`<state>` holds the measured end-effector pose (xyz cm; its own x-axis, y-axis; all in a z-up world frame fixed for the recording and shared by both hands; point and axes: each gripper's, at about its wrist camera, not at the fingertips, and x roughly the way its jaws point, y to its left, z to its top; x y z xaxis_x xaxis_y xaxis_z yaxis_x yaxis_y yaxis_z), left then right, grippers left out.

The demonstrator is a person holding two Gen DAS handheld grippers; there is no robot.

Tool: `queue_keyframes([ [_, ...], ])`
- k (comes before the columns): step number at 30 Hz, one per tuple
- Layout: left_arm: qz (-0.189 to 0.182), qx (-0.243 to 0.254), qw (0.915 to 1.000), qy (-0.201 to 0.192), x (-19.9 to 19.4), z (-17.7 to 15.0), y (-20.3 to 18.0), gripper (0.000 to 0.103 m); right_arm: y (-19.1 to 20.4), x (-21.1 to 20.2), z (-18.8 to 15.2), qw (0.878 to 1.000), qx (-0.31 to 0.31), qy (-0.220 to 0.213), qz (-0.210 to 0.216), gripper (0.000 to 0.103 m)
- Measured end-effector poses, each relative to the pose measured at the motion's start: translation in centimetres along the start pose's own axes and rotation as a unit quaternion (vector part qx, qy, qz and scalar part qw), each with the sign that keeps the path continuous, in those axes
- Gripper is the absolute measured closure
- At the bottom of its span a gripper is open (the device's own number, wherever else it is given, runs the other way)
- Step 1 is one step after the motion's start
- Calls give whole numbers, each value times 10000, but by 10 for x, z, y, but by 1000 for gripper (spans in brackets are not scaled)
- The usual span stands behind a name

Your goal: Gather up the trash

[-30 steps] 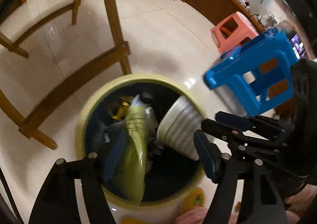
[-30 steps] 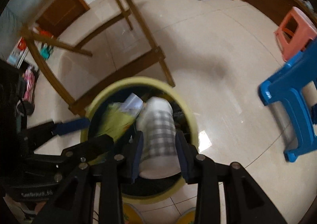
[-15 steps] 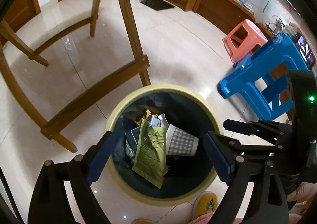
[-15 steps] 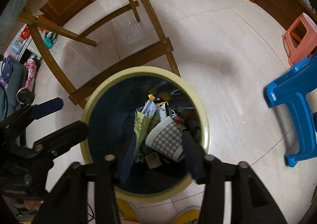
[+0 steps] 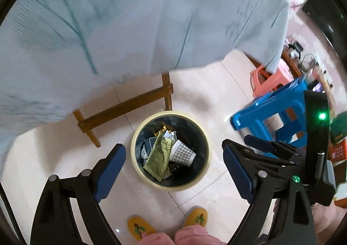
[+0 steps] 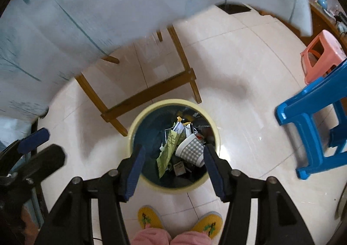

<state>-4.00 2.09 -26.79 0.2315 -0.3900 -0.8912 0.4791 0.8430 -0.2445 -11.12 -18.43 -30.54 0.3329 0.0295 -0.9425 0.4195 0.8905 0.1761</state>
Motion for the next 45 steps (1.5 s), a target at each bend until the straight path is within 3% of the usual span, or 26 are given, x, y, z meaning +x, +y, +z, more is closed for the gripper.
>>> queue_keyframes([
  [12,178,-331,9990,-229,-183,51,-15,13,44,-170,36,9996,-118,-231,-67,47],
  [23,332,-475,9946,-858,-296,111,-16,13,108,-296,81,9944,-553,-889,166,46],
  [32,952,-595,9854,-1276,-344,144,-25,13,143,-359,122,9850,-932,-1396,403,46],
  [39,1316,-1079,9727,-1577,-350,158,-36,13,151,-372,153,9761,-1516,-1453,561,46],
  [45,1563,-1350,9659,-1559,-340,162,-48,13,144,-368,171,9703,-1822,-1476,600,46],
])
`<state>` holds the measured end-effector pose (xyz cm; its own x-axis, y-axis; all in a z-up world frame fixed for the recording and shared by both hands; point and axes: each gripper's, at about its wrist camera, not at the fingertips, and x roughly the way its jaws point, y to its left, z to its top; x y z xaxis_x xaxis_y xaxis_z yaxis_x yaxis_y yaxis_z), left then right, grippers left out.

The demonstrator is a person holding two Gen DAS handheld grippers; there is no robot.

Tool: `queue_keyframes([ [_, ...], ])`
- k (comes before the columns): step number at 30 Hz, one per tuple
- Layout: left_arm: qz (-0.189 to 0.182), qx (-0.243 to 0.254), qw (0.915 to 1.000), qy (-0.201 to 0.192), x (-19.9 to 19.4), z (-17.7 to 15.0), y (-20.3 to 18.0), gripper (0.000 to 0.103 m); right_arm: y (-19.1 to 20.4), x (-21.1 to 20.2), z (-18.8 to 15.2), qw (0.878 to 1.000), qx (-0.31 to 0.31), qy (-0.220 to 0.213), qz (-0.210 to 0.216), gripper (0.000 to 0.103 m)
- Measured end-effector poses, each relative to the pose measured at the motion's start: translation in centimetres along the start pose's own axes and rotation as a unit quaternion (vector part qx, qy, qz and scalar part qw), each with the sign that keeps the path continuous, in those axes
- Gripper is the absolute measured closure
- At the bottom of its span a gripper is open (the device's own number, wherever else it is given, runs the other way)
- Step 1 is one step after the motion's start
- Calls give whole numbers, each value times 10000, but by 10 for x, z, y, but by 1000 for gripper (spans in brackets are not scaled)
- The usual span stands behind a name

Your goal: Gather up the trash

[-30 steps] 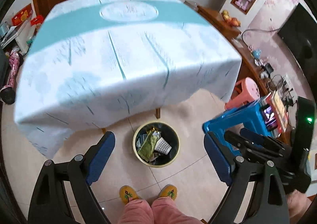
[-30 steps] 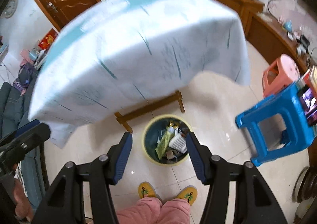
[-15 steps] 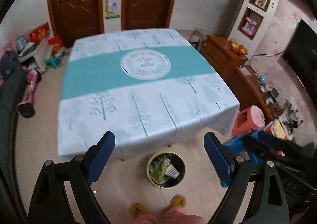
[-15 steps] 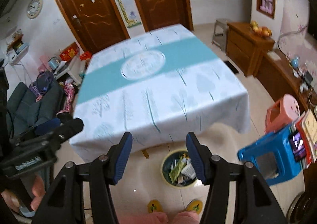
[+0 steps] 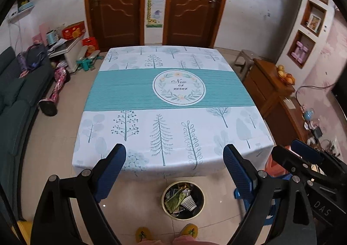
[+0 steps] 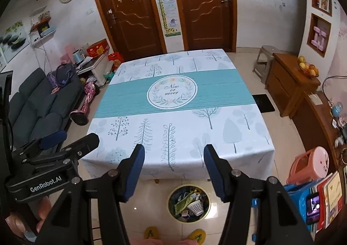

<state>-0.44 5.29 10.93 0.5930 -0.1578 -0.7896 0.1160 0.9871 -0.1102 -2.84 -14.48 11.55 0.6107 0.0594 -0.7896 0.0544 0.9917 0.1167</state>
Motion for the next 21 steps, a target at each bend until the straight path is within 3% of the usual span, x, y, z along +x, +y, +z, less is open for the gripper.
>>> queue_keyframes([
  [21,391,-100,9988,269,17,-23,-33,13,-33,11,-11,9998,-53,200,73,46],
])
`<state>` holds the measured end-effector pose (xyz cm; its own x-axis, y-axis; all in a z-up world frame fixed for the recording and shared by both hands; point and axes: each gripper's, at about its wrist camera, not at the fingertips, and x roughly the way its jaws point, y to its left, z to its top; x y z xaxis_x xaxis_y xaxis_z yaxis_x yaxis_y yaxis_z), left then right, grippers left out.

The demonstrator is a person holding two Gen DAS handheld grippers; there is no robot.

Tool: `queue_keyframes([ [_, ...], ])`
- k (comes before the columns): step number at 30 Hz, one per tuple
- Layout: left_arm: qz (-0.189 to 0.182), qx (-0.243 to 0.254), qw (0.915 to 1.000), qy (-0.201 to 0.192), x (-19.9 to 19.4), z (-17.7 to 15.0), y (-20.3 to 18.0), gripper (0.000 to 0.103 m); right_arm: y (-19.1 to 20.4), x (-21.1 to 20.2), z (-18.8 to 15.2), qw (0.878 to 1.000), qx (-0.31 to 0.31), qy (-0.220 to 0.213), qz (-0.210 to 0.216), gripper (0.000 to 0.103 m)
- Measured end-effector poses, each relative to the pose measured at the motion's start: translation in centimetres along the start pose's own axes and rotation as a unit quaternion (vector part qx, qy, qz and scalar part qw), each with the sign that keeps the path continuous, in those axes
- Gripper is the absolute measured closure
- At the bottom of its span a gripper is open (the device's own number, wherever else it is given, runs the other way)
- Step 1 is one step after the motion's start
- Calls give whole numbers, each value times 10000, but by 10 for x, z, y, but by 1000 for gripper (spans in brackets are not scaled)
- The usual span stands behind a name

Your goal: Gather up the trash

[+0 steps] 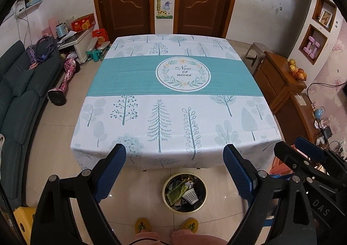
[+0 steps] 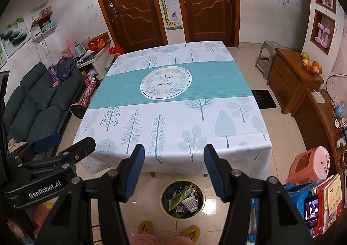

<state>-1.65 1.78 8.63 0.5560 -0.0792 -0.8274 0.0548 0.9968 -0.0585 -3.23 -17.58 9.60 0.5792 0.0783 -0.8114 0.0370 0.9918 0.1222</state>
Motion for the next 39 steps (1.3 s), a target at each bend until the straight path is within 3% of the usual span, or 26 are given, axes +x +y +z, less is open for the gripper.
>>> queue_keyframes([
  [39,84,225,9997,-32,-2,-3,-10,13,-4,0,-12,10000,-61,48,7,46],
])
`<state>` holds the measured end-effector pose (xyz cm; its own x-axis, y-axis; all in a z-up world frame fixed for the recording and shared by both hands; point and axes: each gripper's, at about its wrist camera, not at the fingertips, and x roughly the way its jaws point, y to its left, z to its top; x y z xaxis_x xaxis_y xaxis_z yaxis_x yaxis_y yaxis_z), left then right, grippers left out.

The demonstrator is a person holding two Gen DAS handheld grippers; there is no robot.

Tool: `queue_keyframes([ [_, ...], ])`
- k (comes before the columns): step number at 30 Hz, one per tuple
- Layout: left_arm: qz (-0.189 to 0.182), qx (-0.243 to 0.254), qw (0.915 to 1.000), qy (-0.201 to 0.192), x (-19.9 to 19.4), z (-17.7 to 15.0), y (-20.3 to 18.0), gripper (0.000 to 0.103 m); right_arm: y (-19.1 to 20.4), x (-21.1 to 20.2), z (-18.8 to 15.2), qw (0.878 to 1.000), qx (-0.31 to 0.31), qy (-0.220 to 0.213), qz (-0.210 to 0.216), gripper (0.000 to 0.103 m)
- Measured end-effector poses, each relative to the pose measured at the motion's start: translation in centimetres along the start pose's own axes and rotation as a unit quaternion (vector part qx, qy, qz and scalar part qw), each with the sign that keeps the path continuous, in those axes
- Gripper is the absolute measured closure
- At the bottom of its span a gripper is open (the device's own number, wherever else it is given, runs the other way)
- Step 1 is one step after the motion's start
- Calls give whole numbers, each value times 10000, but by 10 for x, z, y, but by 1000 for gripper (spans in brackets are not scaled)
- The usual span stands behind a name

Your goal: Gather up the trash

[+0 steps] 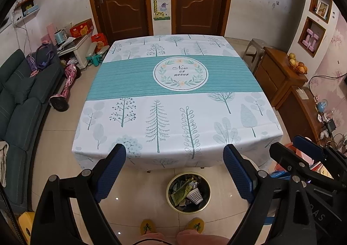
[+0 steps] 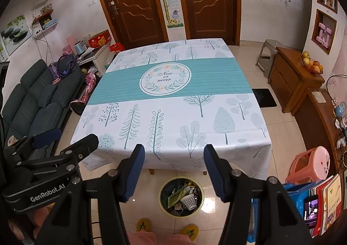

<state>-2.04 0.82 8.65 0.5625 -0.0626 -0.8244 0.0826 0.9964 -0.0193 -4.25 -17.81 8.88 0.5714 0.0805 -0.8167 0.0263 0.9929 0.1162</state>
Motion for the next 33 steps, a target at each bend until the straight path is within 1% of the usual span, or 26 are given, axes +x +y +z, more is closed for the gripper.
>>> queue_keyframes([
  [21,17,-3,10000,19,0,2,6,13,2,2,1,10000,-12,11,10,46],
  [33,85,-97,9999,66,-1,-4,8,13,6,3,0,10000,-49,28,31,46],
])
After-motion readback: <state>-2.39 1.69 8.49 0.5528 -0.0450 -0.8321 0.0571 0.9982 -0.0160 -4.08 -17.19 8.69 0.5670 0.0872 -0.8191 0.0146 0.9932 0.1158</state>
